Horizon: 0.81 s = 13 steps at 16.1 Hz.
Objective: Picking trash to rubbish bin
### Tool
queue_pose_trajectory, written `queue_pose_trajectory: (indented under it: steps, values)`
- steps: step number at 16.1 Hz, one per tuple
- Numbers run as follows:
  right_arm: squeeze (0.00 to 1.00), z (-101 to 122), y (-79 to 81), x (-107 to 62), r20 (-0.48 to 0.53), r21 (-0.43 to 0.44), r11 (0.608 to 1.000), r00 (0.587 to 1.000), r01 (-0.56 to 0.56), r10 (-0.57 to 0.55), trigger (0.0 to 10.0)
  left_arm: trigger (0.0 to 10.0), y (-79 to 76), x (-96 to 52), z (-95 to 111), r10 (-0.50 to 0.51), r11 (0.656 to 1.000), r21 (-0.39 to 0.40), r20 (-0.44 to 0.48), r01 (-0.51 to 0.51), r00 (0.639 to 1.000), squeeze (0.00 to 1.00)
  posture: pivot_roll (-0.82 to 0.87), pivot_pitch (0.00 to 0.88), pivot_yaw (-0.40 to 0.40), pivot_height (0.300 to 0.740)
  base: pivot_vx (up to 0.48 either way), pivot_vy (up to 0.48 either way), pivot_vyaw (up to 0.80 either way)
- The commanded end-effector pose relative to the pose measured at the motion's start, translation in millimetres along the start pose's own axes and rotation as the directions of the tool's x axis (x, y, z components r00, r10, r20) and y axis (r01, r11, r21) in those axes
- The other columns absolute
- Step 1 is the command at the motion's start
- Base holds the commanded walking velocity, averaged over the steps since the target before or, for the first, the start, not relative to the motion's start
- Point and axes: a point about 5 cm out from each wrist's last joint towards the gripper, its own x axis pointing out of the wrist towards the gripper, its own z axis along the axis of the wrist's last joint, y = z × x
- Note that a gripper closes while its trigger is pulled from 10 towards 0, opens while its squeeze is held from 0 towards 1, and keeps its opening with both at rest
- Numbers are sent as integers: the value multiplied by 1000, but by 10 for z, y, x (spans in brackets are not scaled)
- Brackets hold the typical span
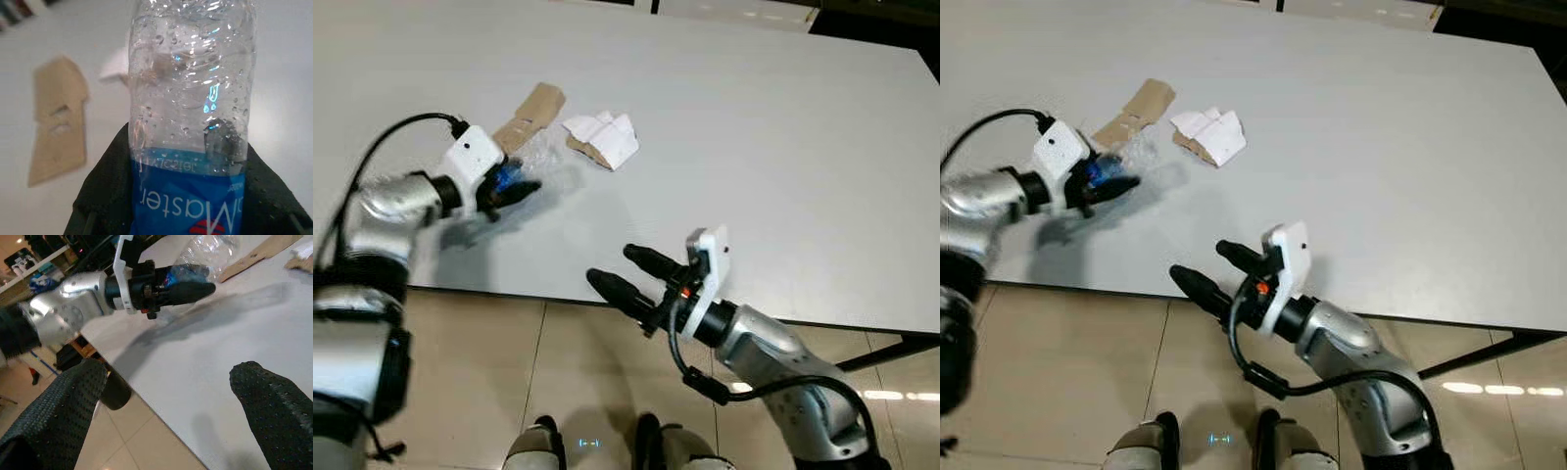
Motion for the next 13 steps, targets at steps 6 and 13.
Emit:
queue_pose_trajectory:
  steps: [6,13]
  values:
    - [0,257,-400,118,180,-86,939,932,333,-314,10000,10000,-446,112,54,487,859,-264,165,-438,857,0,-31,134,-46,740,0,0,0]
    - [0,410,-662,169,359,-155,742,737,652,-572,10000,10000,-937,267,257,623,752,-402,172,-523,763,0,-23,101,-35,740,0,0,0]
